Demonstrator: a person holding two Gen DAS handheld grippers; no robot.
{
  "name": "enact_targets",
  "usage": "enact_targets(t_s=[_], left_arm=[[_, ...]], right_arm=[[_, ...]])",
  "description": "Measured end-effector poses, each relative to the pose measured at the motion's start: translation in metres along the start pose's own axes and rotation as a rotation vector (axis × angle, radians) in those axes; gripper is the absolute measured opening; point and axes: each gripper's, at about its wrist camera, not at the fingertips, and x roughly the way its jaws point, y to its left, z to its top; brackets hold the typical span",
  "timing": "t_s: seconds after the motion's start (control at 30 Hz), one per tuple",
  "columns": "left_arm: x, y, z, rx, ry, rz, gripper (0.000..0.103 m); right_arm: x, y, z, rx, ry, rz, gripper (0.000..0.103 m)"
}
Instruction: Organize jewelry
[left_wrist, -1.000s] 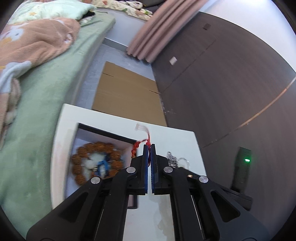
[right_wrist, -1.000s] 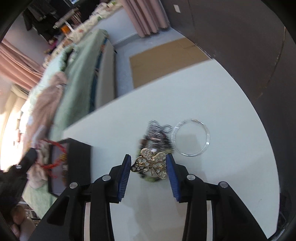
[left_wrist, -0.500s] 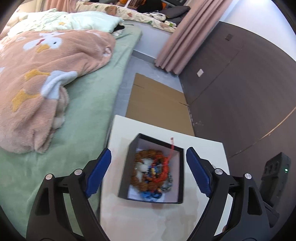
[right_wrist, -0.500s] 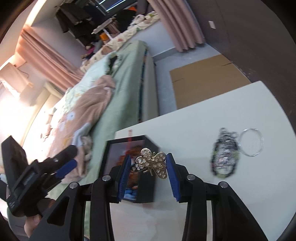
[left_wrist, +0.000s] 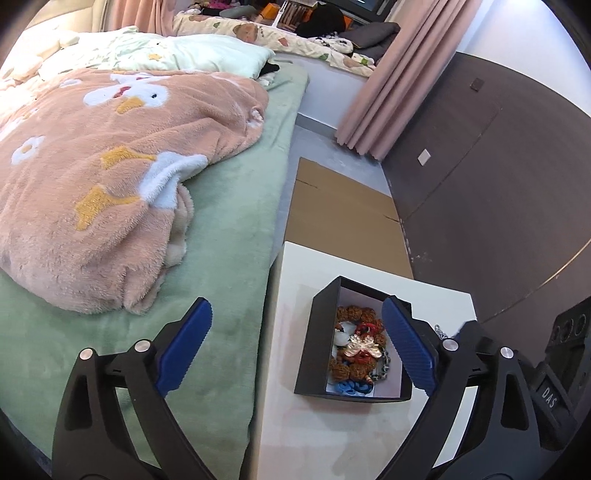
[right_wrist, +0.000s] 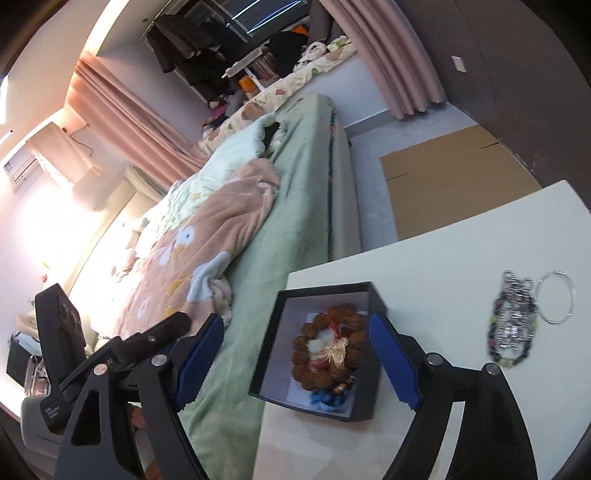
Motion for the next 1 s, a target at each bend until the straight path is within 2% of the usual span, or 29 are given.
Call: enact_targets(t_s=[0.17,0.57,0.7,0.9,1.0], left_arm=[[-0.001,-0.012,-0.003,0.032,-0.010,-0.008,0.096],[0.003,-0.067,-0.021,0.137,-0.034,-0.040,0.096],[0.006,-0.090,-0.030,0.189,-0.036,-0.040,0.096],[0.012,-0.125,-0.044,0.265,-0.020,-0.085,0.096],[0.016,-0.142,-0.052,0.304,-0.005,-0.098,0.096]], right_arm=[[-0.030,-0.019,-0.002,0.010,-0.040,-0.117,0.096],[-0.093,-0.071,0.006,0.013,-0.143,-0.403,0.095],[-0.111,-0.090,0.008,0.026,-0.167,-0.445,0.095],[-0.138,-0.107,0.010,0.034,-0.242,-0.473,0.096],[-0.143,-0.112,0.011,0.027,-0.249,-0.507,0.096]])
